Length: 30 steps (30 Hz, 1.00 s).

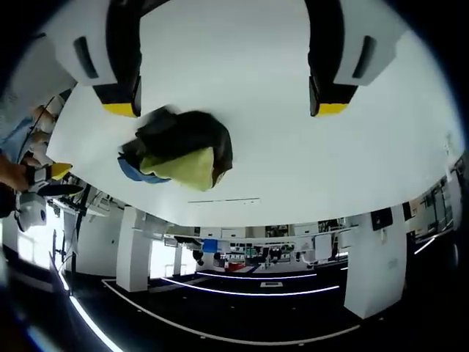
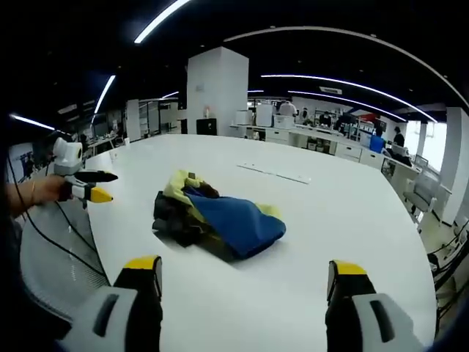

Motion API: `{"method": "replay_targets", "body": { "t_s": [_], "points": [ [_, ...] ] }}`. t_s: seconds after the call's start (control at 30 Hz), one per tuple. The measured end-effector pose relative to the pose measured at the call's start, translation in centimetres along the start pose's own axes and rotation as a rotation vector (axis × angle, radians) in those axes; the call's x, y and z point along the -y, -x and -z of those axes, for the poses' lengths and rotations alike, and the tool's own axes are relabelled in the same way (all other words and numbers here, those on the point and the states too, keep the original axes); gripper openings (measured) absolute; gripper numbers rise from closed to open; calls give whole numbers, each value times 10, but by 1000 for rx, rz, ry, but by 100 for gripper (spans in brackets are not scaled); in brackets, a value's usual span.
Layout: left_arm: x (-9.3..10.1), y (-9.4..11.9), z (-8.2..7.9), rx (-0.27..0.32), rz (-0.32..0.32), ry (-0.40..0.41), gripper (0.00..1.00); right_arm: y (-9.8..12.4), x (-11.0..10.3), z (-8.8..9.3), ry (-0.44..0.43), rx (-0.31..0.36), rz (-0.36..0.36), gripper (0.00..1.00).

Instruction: Fold the garment on the visible template until the final outline fits inside the template.

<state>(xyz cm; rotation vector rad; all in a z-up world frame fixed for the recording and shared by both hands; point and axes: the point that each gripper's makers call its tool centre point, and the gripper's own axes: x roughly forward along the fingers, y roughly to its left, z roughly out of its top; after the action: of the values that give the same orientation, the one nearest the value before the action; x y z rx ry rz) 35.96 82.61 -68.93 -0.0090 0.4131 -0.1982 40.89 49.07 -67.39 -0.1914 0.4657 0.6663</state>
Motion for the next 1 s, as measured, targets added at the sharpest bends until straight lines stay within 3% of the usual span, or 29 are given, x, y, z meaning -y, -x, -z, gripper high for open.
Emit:
{"method": "replay_targets", "body": {
  "t_s": [0.53, 0.63, 1.0],
  "points": [
    [3, 0, 1, -10, 7, 6, 90, -5, -1, -4, -14, 8, -9, 92],
    [-5, -4, 6, -21, 5, 5, 89, -5, -1, -3, -17, 10, -5, 92],
    [-6, -5, 8, -25, 8, 5, 88, -5, -2, -2, -26, 10, -9, 91]
  ]
}}
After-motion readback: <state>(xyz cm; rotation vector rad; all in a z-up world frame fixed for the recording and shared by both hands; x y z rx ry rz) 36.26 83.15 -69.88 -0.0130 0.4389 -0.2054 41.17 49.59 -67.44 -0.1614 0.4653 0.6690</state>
